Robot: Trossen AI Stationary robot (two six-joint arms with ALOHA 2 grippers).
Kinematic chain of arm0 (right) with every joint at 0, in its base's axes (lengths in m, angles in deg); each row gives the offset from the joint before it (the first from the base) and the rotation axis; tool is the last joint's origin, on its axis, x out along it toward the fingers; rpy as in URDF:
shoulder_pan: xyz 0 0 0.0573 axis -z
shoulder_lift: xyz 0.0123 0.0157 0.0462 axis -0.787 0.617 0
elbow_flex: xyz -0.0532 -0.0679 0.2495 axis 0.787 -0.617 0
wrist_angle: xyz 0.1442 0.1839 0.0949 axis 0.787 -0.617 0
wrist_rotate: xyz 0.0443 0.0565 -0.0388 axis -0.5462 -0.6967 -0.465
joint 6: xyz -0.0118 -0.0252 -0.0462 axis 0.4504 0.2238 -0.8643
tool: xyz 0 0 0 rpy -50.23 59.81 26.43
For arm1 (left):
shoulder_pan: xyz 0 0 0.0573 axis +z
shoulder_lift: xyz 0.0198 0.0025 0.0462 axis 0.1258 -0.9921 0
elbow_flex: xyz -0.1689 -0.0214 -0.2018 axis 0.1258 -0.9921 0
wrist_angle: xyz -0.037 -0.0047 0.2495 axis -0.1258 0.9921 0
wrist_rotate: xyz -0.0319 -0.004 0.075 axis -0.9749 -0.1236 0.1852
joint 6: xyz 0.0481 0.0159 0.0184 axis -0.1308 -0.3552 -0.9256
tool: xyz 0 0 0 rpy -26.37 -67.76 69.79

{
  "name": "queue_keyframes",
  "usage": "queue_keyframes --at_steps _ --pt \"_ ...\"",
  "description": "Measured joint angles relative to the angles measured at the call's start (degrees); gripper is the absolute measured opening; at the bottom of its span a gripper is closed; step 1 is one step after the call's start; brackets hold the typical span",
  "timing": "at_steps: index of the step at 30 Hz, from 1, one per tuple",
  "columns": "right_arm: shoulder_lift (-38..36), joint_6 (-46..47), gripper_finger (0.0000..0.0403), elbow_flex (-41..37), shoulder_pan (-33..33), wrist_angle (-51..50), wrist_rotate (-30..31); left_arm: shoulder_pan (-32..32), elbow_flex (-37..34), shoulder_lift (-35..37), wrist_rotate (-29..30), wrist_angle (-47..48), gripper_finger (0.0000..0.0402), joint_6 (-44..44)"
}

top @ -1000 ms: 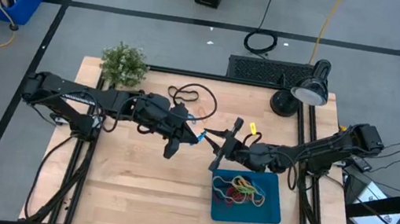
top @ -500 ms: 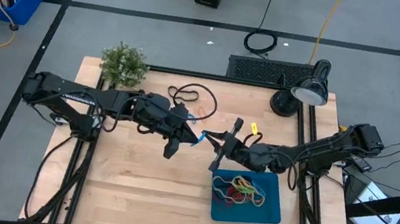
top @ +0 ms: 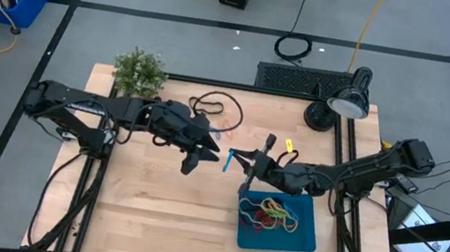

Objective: Pick and place rubber bands into bin
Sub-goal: Put the blue rubber band into the blue bin

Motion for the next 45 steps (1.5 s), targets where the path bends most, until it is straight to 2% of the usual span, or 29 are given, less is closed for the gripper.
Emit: queue_keyframes --at_steps 6,10,12,16,21,29,35,45 --pt "-5.3 3.9 0.0001 0.0 -4.8 -13.6 0.0 2.2 0.0 -0.1 2.5 3.7 0.0165 -0.4" --pt "-9.1 16.2 0.0001 0.0 -8.1 -28.3 -0.4 3.4 0.0 -0.2 6.4 4.8 0.0166 -1.1" --pt "-10.5 24.1 0.0001 0.0 -9.2 -35.3 -3.2 4.0 0.0 -0.2 7.2 4.4 0.0166 -2.1" --pt "-11.5 40.5 0.0 0.0 -10.6 -47.9 -12.9 5.1 0.0 -0.2 7.6 4.5 0.0166 -3.4" --pt "-10.8 60.3 0.0 0.0 -12.0 -60.2 -30.0 6.6 0.0 -0.2 7.6 4.4 0.0166 -4.4" --pt "-7.9 81.5 0.0 0.0 -16.0 -74.4 -45.5 8.0 0.0 -0.2 7.6 3.9 0.0166 -4.9" --pt "-4.3 85.4 0.0 0.0 -18.8 -77.9 -47.4 8.0 -0.1 -0.2 7.6 4.0 0.0166 -4.9" --pt "-0.2 85.1 0.0017 0.0 -19.1 -78.1 -47.9 8.0 -0.1 -0.2 7.6 4.1 0.0166 -4.9"
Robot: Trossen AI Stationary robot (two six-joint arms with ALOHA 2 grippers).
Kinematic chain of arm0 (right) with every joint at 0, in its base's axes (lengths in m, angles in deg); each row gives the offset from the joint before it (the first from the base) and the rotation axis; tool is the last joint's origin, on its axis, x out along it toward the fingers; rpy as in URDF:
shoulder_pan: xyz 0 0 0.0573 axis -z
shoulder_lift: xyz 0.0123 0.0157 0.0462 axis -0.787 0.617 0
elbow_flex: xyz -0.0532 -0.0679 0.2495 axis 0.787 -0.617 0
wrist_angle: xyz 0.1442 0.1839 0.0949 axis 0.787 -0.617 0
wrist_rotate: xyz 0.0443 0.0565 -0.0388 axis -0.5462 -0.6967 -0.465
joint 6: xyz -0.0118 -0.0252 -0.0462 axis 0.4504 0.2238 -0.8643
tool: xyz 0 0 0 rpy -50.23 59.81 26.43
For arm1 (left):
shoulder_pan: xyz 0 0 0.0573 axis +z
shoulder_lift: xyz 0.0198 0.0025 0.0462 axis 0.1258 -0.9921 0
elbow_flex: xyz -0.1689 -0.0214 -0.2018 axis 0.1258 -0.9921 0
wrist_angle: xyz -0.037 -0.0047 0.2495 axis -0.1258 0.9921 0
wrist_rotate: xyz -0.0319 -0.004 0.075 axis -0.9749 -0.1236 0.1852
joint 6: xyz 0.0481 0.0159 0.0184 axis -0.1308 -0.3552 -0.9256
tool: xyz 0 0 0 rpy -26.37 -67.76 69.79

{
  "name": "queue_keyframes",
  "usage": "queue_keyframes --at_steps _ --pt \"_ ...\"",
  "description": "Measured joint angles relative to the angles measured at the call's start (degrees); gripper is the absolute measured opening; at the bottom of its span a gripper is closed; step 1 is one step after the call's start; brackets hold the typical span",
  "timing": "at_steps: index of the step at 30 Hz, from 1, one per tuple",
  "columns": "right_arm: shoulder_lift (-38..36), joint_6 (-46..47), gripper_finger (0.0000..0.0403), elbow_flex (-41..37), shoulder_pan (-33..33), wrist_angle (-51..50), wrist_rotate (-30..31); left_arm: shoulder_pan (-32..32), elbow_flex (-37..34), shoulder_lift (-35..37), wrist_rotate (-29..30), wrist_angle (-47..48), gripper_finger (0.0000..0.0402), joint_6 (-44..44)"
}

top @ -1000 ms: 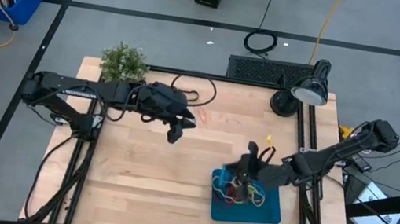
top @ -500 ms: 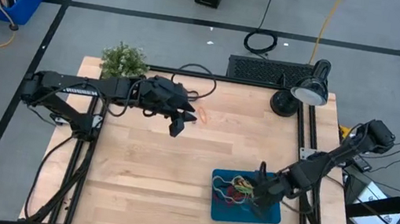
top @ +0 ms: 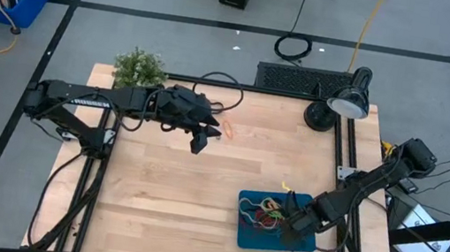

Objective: Pick and place rubber bands into bin
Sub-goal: Put the blue rubber band into the blue bin

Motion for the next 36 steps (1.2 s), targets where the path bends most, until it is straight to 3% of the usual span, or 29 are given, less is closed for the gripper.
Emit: queue_keyframes --at_steps 6,17,26,36 --pt "0.1 0.3 0.0043 0.0 0.0 0.0 1.3 0.0 0.0 0.0 0.0 0.0 0.0166 0.0" --pt "-1.8 0.3 0.0126 -0.1 0.4 0.0 2.0 0.0 0.0 0.0 0.0 -0.1 0.0166 -0.3" --pt "-12.6 -5.1 0.0133 -0.1 3.8 5.5 20.4 0.0 0.0 0.0 1.9 -0.5 0.0166 -4.2" --pt "-18.0 -32.5 0.013 -0.1 7.7 24.4 42.8 0.0 0.0 0.0 3.4 0.0 0.0166 -5.5"
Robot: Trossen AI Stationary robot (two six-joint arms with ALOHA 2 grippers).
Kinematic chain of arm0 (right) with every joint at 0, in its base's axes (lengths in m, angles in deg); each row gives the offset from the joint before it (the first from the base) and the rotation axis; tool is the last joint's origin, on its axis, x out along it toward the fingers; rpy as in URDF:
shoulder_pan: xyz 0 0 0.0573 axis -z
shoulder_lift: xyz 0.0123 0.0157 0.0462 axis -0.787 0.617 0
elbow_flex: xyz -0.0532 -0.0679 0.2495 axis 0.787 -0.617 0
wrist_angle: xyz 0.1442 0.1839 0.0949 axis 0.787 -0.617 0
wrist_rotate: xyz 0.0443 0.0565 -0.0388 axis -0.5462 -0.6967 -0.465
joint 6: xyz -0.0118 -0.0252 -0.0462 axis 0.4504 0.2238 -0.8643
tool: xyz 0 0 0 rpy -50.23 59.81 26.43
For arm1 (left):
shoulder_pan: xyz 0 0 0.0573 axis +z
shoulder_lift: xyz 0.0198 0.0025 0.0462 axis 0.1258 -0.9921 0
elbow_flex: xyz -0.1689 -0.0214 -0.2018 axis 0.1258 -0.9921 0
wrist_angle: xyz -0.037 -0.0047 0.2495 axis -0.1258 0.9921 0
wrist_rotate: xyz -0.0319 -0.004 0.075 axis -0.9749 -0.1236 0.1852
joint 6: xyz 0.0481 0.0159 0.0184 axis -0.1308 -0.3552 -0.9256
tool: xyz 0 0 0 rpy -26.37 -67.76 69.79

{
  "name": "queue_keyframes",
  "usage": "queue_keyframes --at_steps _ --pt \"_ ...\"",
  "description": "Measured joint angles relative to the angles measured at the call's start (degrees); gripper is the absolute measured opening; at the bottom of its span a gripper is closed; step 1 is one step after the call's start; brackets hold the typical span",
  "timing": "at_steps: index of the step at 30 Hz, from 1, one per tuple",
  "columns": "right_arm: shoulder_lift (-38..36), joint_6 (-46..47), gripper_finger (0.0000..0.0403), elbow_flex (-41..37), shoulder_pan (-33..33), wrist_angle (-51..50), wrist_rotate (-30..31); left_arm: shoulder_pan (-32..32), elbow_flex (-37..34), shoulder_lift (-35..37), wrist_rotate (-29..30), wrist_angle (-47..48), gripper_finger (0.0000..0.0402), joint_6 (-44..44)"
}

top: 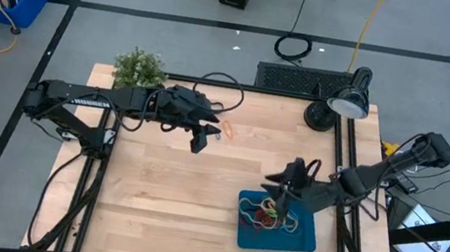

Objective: Pick and place rubber bands into bin
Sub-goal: Put the blue rubber band into the blue bin

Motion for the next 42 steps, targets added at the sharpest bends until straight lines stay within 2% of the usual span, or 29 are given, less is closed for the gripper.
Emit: queue_keyframes --at_steps 2,6,18,24,32,42 --pt "0.0 -5.1 0.013 0.0 0.8 4.2 2.6 0.0 0.0 0.0 1.1 0.0 0.0166 -0.2" --pt "0.0 -11.8 0.013 0.0 2.9 8.5 2.3 0.0 0.0 0.0 2.5 0.1 0.0166 -1.7" --pt "0.1 -12.3 0.013 0.0 5.5 8.6 2.0 1.4 -0.1 -3.1 2.1 3.9 0.0166 -4.8" --pt "0.1 -12.3 0.013 0.0 6.6 8.2 2.0 5.0 0.0 -10.2 -0.3 1.8 0.0165 -0.9" --pt "0.1 -12.1 0.013 0.0 7.1 8.1 1.9 6.2 0.0 -20.5 -3.7 2.9 0.0165 -5.6" --pt "0.1 -12.1 0.013 0.0 7.9 8.5 -1.0 7.1 0.0 -28.4 -0.4 1.1 0.0165 5.8"
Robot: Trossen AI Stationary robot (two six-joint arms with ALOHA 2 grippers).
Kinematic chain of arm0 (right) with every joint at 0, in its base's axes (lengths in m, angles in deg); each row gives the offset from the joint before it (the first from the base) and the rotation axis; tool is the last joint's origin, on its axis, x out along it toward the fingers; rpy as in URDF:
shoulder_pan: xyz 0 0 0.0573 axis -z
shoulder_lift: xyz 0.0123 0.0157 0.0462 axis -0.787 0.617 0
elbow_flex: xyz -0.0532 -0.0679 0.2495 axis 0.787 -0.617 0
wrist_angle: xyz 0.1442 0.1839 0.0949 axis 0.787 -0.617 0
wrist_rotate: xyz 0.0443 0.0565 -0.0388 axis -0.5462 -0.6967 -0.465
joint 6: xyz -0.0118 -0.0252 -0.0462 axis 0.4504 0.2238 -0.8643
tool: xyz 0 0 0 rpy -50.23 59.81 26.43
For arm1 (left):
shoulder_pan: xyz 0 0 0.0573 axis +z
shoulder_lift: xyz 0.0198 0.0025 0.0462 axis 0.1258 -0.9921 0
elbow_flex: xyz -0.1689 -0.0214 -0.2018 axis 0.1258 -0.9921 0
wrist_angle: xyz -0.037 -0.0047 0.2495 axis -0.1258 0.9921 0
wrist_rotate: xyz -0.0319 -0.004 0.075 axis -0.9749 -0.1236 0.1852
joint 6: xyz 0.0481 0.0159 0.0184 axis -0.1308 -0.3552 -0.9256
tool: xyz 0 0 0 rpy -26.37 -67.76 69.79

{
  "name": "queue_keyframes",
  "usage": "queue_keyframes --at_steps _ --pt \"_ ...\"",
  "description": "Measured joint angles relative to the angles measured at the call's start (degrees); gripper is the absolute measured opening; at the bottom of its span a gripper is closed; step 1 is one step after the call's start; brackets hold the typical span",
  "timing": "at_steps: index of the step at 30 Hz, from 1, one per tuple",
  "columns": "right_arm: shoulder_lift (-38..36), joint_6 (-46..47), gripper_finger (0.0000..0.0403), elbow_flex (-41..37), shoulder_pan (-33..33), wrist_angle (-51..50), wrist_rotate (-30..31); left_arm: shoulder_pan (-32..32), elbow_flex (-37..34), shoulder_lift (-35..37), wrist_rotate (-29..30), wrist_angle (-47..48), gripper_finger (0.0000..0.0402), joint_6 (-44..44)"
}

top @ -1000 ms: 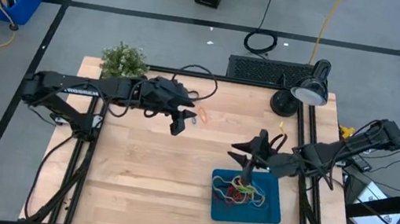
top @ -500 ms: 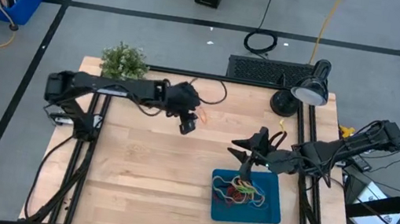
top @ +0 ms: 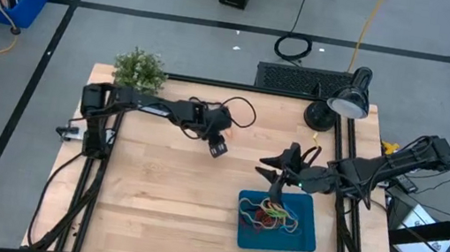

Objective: Pick and place rubber bands into bin
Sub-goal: Put the blue rubber band into the blue bin

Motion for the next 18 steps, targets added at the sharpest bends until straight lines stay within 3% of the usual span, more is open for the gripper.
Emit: queue_keyframes --at_steps 10,18 --pt "0.0 3.8 0.013 0.0 3.4 0.6 -0.2 0.4 0.0 -1.6 1.9 -0.2 0.0166 1.4" --pt "0.0 4.2 0.013 0.0 6.3 0.8 -6.9 0.7 0.0 -2.0 1.4 -0.2 0.0166 0.1"
